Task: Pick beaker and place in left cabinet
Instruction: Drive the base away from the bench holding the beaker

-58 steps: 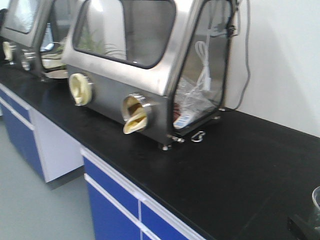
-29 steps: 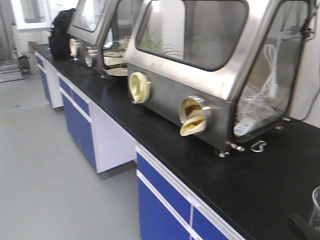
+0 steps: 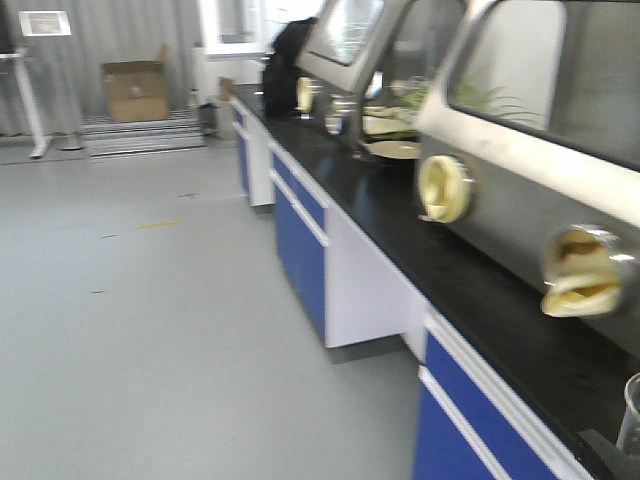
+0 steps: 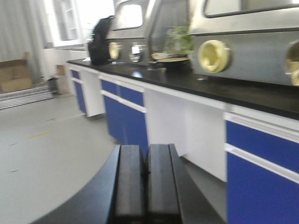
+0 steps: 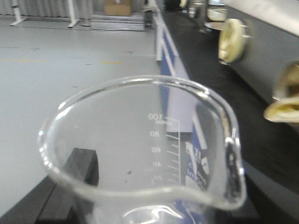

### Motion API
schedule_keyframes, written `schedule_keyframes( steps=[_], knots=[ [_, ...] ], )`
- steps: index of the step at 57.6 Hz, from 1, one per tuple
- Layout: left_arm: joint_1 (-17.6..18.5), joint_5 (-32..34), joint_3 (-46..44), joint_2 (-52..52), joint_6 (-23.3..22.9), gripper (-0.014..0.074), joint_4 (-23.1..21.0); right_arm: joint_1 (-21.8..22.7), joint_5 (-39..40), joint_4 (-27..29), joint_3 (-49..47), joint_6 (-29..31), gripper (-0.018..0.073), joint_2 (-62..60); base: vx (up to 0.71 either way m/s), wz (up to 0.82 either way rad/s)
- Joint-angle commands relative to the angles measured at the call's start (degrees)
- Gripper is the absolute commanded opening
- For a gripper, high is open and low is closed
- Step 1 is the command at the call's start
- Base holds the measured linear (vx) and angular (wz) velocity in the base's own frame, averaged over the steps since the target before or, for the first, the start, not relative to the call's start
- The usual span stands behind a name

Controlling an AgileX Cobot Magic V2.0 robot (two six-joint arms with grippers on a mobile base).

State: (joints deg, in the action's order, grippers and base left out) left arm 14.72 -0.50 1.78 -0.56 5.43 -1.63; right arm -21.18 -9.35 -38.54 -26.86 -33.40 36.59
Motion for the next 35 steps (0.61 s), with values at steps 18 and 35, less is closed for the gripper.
schedule_keyframes(
  steps=[18, 35],
  knots=[
    [0.2, 4.8, 0.9, -1.1, -0.2, 0.0001, -0.5, 0.1, 3.6, -0.6, -1.7, 0.3, -0.0004, -0.1, 0.21, 0.66],
    [0.2, 4.8, 0.9, -1.1, -0.2, 0.0001, -0.5, 0.1, 3.6, -0.6, -1.7, 0.3, -0.0004, -0.1, 0.28, 0.43]
  ],
)
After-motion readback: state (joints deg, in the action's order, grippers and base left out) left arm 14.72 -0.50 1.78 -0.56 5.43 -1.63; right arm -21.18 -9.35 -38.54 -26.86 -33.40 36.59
